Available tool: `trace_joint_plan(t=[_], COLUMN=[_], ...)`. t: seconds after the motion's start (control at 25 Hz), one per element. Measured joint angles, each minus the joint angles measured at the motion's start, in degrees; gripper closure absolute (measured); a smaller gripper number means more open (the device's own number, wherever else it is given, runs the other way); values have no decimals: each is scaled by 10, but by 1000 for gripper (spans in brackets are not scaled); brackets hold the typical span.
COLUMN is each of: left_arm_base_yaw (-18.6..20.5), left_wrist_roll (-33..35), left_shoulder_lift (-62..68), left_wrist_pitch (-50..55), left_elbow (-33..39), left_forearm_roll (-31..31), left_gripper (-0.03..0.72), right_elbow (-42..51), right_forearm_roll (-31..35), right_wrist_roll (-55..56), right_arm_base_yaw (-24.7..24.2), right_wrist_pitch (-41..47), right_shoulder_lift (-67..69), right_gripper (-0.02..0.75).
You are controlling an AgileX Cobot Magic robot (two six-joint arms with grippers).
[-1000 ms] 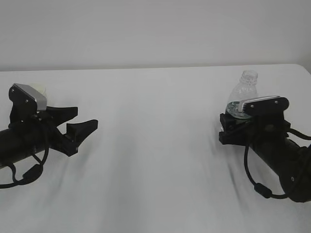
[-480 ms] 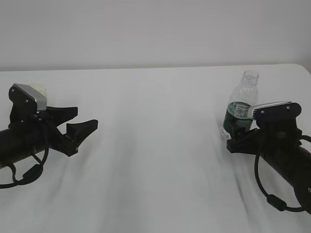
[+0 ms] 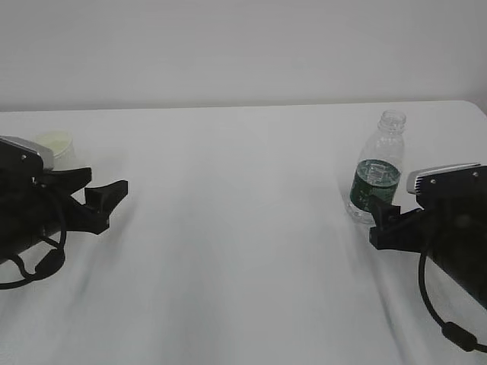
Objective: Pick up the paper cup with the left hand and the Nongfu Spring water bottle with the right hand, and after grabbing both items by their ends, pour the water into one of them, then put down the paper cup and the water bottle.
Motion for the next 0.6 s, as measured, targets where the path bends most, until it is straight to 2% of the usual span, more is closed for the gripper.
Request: trace_joint_plan(t=[0.32, 0.6], left_arm_base_yaw=[0, 0], left_wrist_roll=[36, 46], left_shoulder_lift=[-32, -79], left_wrist_pitch=[0, 0], left_elbow=[42, 84], left_forearm_roll=[-123, -167], left_gripper=[155, 167], right_elbow=[20, 47], right_forearm_roll=[0, -1], right_wrist_roll=[0, 0], right_arm_base_yaw=[0, 0], right_wrist_pitch=[0, 0], right_shoulder_lift=[-25, -58], right_gripper=[142, 143])
